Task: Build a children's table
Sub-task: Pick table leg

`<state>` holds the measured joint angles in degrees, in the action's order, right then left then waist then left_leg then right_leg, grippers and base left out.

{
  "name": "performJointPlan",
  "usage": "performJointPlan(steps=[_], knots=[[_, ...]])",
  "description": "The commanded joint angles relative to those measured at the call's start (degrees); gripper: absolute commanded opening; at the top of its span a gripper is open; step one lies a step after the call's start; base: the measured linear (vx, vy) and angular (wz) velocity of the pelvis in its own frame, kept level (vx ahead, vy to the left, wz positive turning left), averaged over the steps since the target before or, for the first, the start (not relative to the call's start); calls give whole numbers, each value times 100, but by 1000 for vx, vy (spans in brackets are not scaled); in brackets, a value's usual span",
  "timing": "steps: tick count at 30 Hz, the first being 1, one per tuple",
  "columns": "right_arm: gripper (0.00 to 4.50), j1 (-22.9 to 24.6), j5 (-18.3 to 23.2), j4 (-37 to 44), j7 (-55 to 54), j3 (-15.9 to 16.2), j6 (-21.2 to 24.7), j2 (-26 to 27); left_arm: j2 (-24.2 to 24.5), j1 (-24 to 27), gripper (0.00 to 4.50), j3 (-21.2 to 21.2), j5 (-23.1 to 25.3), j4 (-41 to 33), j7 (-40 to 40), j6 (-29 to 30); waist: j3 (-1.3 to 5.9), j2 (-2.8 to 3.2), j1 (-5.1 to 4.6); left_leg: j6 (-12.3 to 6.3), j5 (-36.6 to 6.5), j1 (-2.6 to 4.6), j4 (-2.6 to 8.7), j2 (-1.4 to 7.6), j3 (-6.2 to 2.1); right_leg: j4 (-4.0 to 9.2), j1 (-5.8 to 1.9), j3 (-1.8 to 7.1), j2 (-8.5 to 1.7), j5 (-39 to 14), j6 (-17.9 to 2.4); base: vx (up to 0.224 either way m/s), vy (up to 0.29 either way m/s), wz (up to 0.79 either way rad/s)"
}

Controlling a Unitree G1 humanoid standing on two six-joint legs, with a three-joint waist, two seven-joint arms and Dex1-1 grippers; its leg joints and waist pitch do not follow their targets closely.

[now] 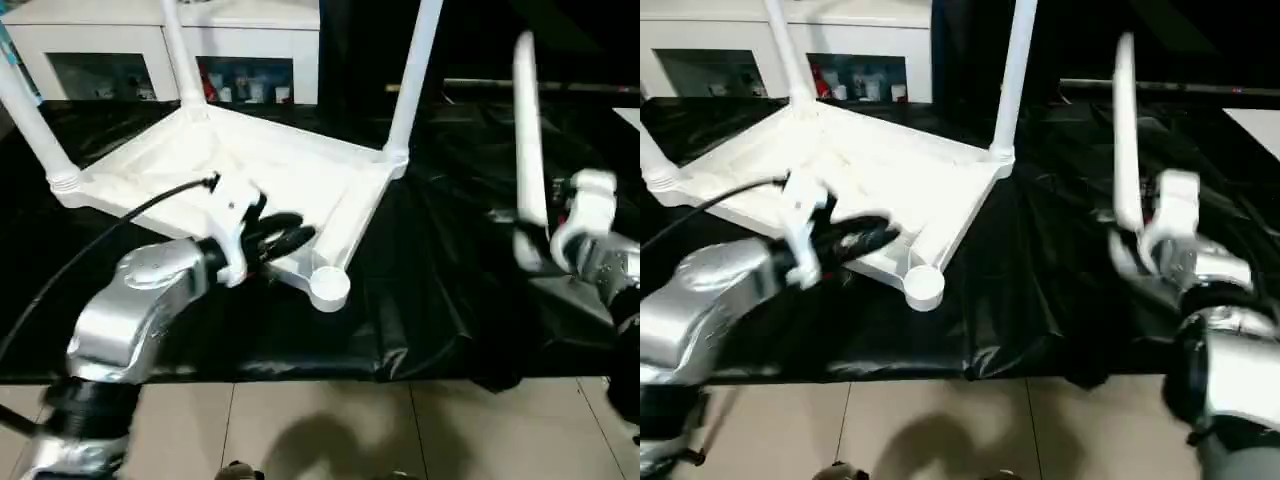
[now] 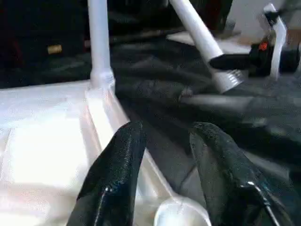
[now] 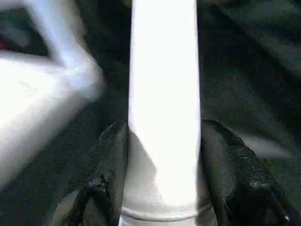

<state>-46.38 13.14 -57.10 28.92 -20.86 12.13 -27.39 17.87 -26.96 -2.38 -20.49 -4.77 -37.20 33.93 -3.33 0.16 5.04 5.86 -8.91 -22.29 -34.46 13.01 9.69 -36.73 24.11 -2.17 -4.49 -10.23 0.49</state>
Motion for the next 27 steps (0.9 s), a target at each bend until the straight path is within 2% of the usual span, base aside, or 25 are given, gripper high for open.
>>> performJointPlan(steps=[1, 2, 3, 4, 5, 7, 8, 10, 11, 14, 15, 16, 17, 18, 19, 20, 21, 22, 23, 25, 27], knots=[[193, 406, 501, 1058, 420, -161, 164, 199, -89, -150, 225, 142, -124, 114, 110, -9, 467, -102, 15, -291, -1013, 50, 281, -123, 129, 452, -326, 88, -110, -903, -1102, 0, 0, 0], [192, 722, 804, 1737, 626, -166, 333, 368, -204, -253, 229, 193, -229, 175, 111, 39, 457, -79, 22, -339, -966, 58, 294, -128, 123, 449, -346, 91, -97, -791, -1114, 0, 0, 0], [192, 1106, 1171, 2538, 846, -131, 560, 538, -317, -354, 228, 233, -344, 204, 98, 84, 446, -83, 33, -390, -982, 78, 302, -124, 126, 477, -343, 104, -85, -738, -1087, 0, 0, 0], [192, 1461, 1488, 3218, 983, -67, 731, 660, -437, -454, 228, 292, -501, 226, 91, 191, 471, -82, 51, -418, -864, 70, 322, -105, 104, 444, -369, 99, -103, -567, -1131, 0, 0, 0], [191, 1744, 1651, 3711, 1054, 56, 831, 706, -529, -543, 239, 336, -629, 248, 86, 292, 483, -81, 47, -410, -857, 68, 332, -89, 87, 429, -359, 81, -115, -559, -1223, 0, 0, 0], [191, 1896, 1716, 3966, 1086, 142, 873, 722, -580, -602, 269, 364, -701, 274, 84, 352, 486, -79, 65, -368, -918, 104, 322, -79, 100, 443, -335, 87, -115, -619, -1268, 0, 0, 0], [191, 2313, 2063, 4671, 1292, 368, 1131, 739, -688, -753, 273, 390, -872, 351, 21, 493, 444, -84, 56, -312, -1060, 93, 346, -94, 113, 493, -342, 95, -123, -901, -1205, 0, 0, 0], [191, 2602, 2404, 5258, 1472, 463, 1406, 797, -780, -928, 293, 375, -897, 518, 47, 494, 430, -72, 72, -319, -1182, 113, 348, -93, 115, 532, -335, 110, -122, -1105, -1090, 0, 0, 0], [191, 2640, 2437, 5360, 1478, 453, 1469, 821, -793, -967, 304, 372, -890, 565, 62, 484, 434, -89, 65, -270, -1237, 82, 376, -97, 89, 551, -349, 89, -149, -1396, -947, 0, 0, 0], [191, 2781, 2610, 5722, 1555, 486, 1697, 900, -861, -1110, 320, 326, -887, 679, 58, 480, 410, -98, 30, -146, -1325, 69, 385, -105, 89, 604, -328, 93, -157, -1832, -777, 0, 0, 0], [191, 2837, 2627, 5878, 1574, 564, 1794, 947, -925, -1193, 331, 317, -901, 732, 73, 504, 410, -135, 27, -139, -1342, 72, 384, -102, 93, 615, -317, 91, -156, -1900, -745, 0, 0, 0], [191, 2849, 2611, 5916, 1573, 619, 1808, 960, -950, -1218, 342, 306, -898, 747, 87, 507, 404, -122, 31, -128, -1350, 77, 383, -108, 96, 621, -306, 96, -153, -1958, -712, 0, 0, 0], [191, 2923, 2570, 6126, 1515, 878, 1894, 993, -1058, -1344, 349, 269, -893, 834, 152, 531, 408, -129, 32, -119, -1349, 81, 381, -111, 95, 631, -299, 95, -162, -2044, -675, 0, 0, 0], [191, 2923, 2570, 6126, 1515, 878, 1894, 993, -1058, -1344, 354, 269, -893, 834, 152, 531, 411, -131, 44, -91, -1315, 69, 386, -107, 87, 638, -307, 93, -170, -2077, -628, 0, 0, 0], [191, 2906, 2175, 6108, 1380, 1293, 1768, 1004, -1168, -1422, 362, 225, -860, 896, 259, 534, 405, -182, 25, -70, -1295, 44, 392, -98, 83, 638, -310, 90, -177, -2090, -596, 0, 0, 0], [191, 2896, 2126, 6093, 1367, 1334, 1748, 1006, -1175, -1428, 362, 221, -857, 904, 265, 534, 400, -164, 32, -41, -1283, 41, 397, -103, 76, 635, -308, 86, -180, -2133, -577, 0, 0, 0], [191, 2880, 2040, 6067, 1344, 1407, 1712, 1009, -1188, -1437, 387, 214, -852, 917, 274, 533, 398, -150, 34, -14, -1326, 60, 394, -101, 81, 653, -284, 94, -188, -2217, -550, 0, 0, 0], [191, 2786, 1713, 5932, 1279, 1666, 1547, 1057, -1249, -1431, 394, 186, -867, 934, 297, 550, 400, -160, 28, -17, -1345, 61, 394, -100, 83, 657, -283, 97, -189, -2233, -543, 0, 0, 0], [191, 2755, 1617, 5896, 1240, 1740, 1518, 1070, -1267, -1430, 397, 183, -860, 950, 320, 555, 396, -224, 20, 7, -1372, 51, 393, -109, 87, 671, -282, 93, -183, -2310, -473, 0, 0, 0], [191, 2655, 1281, 5801, 1116, 2001, 1423, 1106, -1322, -1435, 400, 195, -816, 1042, 420, 570, 395, -188, 32, 28, -1319, 45, 396, -104, 78, 652, -272, 100, -189, -2284, -447, 0, 0, 0], [191, 2611, 1173, 5788, 1065, 2089, 1372, 1157, -1348, -1434, 428, 251, -791, 1084, 531, 586, 407, -194, 27, 25, -1297, 48, 403, -93, 72, 632, -282, 102, -179, -2073, -469, 0, 0, 0]])
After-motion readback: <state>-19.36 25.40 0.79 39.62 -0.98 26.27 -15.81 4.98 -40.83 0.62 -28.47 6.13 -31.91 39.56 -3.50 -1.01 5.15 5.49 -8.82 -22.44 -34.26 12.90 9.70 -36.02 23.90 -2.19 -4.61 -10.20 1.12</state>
